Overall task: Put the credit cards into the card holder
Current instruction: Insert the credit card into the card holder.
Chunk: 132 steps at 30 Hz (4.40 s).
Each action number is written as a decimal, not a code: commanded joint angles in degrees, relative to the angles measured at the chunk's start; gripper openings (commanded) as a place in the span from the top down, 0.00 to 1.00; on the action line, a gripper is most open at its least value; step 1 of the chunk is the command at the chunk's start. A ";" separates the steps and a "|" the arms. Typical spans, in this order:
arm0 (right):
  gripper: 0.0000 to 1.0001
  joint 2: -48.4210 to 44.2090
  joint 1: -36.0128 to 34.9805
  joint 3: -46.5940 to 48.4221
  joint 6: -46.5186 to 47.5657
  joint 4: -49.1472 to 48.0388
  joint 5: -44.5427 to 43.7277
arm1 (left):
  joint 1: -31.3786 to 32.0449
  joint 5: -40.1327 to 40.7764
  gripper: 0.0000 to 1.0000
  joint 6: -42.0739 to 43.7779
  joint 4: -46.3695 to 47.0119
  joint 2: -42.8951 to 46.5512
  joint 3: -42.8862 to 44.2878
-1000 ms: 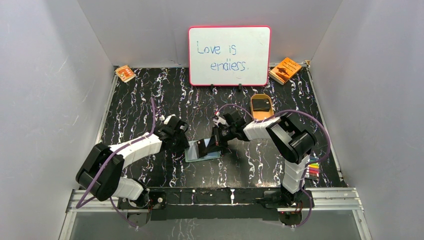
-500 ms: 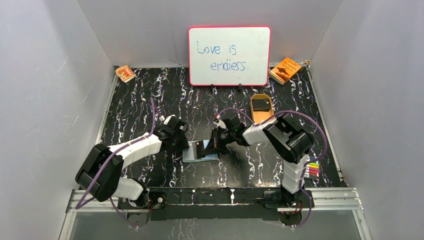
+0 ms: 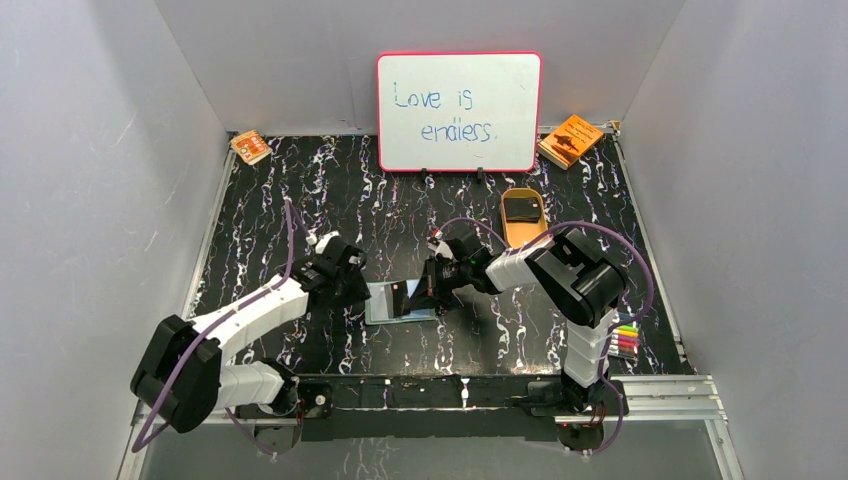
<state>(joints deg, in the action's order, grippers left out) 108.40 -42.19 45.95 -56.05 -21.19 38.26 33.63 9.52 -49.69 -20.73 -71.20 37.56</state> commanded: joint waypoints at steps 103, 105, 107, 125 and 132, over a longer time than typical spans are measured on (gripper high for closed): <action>0.38 4.22 -8.96 26.30 14.34 37.87 -20.90 | -0.93 -15.31 1.00 -0.89 12.51 -6.69 -3.97; 0.34 3.18 -8.82 26.14 14.91 38.74 -22.35 | -1.02 -13.56 1.00 -0.60 10.76 -5.71 -3.92; 0.21 1.71 -8.91 25.74 15.44 39.23 -23.26 | -1.02 -12.03 1.00 -0.55 9.77 -4.75 -4.03; 0.01 -4.61 -8.95 29.74 18.65 49.74 -34.00 | -1.33 -10.83 0.63 0.21 7.14 1.29 -3.69; 0.01 -6.81 -8.91 27.50 16.98 48.59 -35.21 | -1.28 -10.69 0.58 0.23 7.03 1.11 -3.47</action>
<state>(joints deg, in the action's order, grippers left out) 105.30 -51.37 73.65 -38.26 27.57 5.45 32.36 -0.93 -49.93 -12.21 -71.46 33.36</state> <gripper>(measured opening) 0.984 0.409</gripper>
